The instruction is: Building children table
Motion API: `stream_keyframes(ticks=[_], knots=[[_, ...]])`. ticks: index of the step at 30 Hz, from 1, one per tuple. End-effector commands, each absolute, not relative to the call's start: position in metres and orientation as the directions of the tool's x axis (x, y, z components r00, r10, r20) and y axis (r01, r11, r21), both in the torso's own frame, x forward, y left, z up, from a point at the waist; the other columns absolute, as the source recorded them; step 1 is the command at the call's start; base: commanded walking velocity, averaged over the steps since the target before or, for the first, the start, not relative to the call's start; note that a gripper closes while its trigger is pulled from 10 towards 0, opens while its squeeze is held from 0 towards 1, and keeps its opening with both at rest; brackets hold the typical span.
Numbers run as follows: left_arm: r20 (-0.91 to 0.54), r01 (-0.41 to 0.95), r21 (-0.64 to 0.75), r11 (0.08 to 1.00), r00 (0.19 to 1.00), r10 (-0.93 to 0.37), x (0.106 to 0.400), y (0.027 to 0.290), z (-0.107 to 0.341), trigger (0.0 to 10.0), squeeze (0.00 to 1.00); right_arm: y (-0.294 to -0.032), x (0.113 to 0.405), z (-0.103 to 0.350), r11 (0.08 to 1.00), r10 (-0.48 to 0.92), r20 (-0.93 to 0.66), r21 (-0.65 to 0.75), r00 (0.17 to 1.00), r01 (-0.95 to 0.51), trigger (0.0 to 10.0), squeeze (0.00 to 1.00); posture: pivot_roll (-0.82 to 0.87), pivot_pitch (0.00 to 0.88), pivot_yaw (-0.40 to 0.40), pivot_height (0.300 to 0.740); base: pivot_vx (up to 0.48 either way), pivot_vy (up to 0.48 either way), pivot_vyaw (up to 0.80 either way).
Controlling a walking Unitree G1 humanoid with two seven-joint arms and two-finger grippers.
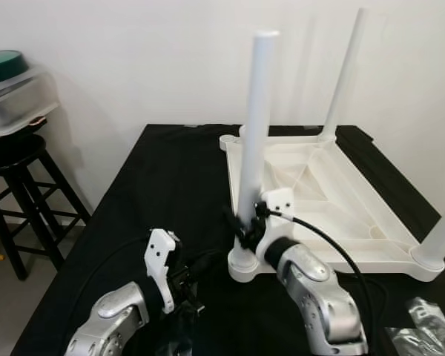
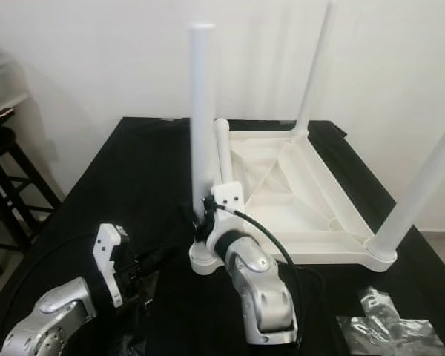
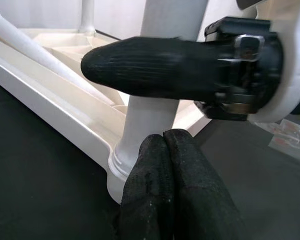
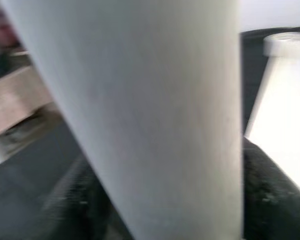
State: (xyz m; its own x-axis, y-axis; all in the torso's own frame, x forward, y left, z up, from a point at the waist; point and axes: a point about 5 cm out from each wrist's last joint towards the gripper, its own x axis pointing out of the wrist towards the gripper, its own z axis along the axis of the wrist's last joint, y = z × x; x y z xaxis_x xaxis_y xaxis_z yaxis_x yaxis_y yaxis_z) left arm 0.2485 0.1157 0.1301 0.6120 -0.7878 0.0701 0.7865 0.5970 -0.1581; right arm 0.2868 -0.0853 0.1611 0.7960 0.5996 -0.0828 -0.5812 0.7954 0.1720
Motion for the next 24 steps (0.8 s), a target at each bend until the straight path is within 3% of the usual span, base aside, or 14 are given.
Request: stream_keyframes(ticks=[1,2,6,7,9,10,14,21,22,24], knots=[[0.060,0.778,-0.158,0.608,0.622,-0.781,0.251,0.117,0.128,10.0,0.00,-0.083,0.290,0.176,0.714,0.691,-0.010,0.167,0.723,-0.680,10.0,1.00,-0.11,0.000,-0.001,0.740,0.000,0.000,0.00],[0.060,0.780,-0.158,0.605,0.619,-0.783,0.251,0.117,0.128,10.0,0.00,-0.090,0.295,0.182,0.652,0.752,0.005,0.142,0.659,-0.745,10.0,1.00,-0.11,0.000,-0.004,0.740,0.000,0.000,0.00],[0.061,0.782,-0.159,0.602,0.617,-0.785,0.251,0.116,0.128,10.0,0.00,-0.102,0.300,0.190,0.562,0.826,0.012,0.059,0.564,-0.825,10.0,1.00,-0.11,0.000,-0.005,0.740,0.000,0.000,0.00],[0.061,0.782,-0.158,0.603,0.617,-0.785,0.251,0.115,0.128,10.0,0.00,-0.113,0.306,0.192,0.499,0.866,-0.014,0.012,0.499,-0.866,10.0,0.00,-0.10,0.000,-0.007,0.740,0.000,0.000,0.00],[0.061,0.782,-0.157,0.603,0.617,-0.784,0.251,0.115,0.128,10.0,0.00,-0.121,0.310,0.194,0.458,0.888,-0.034,-0.013,0.458,-0.889,10.0,0.00,-0.10,0.000,-0.007,0.740,0.000,0.000,0.00],[0.061,0.781,-0.155,0.606,0.619,-0.783,0.250,0.115,0.127,10.0,0.00,-0.135,0.315,0.197,0.357,0.930,-0.085,-0.026,0.358,-0.934,10.0,0.00,-0.09,0.000,-0.006,0.740,0.000,0.000,0.00],[0.059,0.780,-0.154,0.606,0.620,-0.782,0.250,0.115,0.127,10.0,0.00,-0.145,0.321,0.201,0.264,0.958,-0.120,0.006,0.261,-0.965,10.0,0.00,-0.08,0.000,-0.007,0.740,0.000,0.000,0.00],[0.057,0.781,-0.155,0.605,0.618,-0.784,0.249,0.115,0.127,10.0,0.00,-0.150,0.336,0.199,0.276,0.957,-0.110,0.050,0.270,-0.960,10.0,0.00,-0.08,0.000,-0.005,0.740,0.000,0.000,0.00],[0.057,0.781,-0.154,0.605,0.618,-0.784,0.249,0.115,0.127,10.0,0.00,-0.151,0.338,0.199,0.278,0.958,-0.097,0.065,0.271,-0.958,0.0,0.00,-0.07,0.000,-0.006,0.740,0.000,0.000,0.00],[0.056,0.781,-0.153,0.606,0.619,-0.783,0.249,0.115,0.127,10.0,0.00,-0.151,0.339,0.198,0.255,0.965,-0.079,0.068,0.250,-0.965,0.0,0.00,-0.07,0.000,-0.007,0.740,0.000,0.000,0.00]])
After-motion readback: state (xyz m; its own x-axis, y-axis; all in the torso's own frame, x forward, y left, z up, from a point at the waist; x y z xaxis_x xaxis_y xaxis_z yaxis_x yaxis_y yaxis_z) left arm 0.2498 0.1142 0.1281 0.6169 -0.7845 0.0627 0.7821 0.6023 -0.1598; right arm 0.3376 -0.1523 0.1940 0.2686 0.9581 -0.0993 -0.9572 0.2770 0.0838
